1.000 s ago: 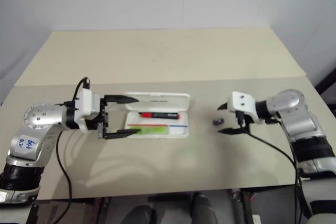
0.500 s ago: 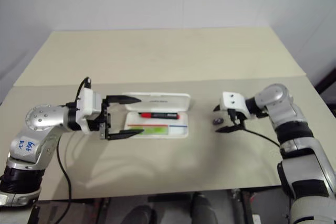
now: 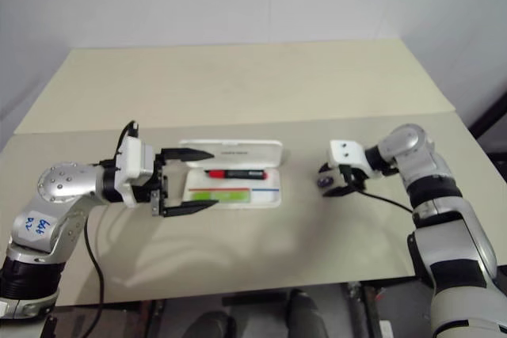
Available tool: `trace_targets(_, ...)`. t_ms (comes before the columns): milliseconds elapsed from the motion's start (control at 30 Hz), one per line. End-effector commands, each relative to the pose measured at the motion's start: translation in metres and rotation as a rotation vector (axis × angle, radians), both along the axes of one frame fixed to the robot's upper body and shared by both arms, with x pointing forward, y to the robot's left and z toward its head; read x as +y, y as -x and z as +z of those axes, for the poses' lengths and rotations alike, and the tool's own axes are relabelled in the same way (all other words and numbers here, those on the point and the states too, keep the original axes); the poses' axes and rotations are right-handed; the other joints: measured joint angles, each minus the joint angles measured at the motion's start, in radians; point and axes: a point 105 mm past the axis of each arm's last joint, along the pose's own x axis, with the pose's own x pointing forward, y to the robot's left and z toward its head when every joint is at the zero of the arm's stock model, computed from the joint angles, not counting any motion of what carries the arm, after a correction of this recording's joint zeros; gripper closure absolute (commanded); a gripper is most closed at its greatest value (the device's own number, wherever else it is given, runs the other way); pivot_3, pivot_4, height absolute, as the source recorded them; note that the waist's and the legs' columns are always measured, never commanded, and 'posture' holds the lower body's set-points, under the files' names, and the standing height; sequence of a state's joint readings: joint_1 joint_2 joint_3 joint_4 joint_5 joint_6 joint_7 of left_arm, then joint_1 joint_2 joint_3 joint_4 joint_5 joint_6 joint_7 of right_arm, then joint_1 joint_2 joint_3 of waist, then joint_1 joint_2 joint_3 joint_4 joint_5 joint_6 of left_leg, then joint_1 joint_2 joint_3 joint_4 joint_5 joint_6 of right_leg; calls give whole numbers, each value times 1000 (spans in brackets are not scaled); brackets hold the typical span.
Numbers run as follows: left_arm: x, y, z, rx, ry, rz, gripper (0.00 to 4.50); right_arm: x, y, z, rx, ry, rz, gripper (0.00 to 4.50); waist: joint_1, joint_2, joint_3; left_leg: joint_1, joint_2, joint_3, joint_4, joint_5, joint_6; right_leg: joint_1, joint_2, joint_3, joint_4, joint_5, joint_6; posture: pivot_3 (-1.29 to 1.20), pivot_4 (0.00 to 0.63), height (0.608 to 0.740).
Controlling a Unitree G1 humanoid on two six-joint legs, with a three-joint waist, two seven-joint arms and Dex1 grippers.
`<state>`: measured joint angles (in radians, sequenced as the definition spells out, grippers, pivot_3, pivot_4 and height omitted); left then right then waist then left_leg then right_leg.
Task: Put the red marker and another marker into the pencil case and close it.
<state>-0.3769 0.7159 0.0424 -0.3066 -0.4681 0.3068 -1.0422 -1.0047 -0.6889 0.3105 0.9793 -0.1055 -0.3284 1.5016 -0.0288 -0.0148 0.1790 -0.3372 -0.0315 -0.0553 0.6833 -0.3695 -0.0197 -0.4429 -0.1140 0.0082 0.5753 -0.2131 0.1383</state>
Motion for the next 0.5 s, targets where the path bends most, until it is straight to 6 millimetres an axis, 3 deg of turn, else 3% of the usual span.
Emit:
trace_targets(33,1,5,10,-45,9,-3,0,-5,1,-1,1,28,-2,2632,0,0,0,0,0,0,0,0,0,0,0,0,0,0,0,0,150,740)
trace_targets(167,0,5,9,-45,11,-5,0,-6,1,-1,-4,23,-6,4039,0,0,0,1,1,0,0,1,-1,0,1,0,2,1,-1,0,150,740)
trace_targets(500,0,4,9,-42,8,-11,0,3,0,17,-108,-36,12,4119,0,0,0,1,1,0,0,1,-1,0,1,0,1,1,-1,0,150,740)
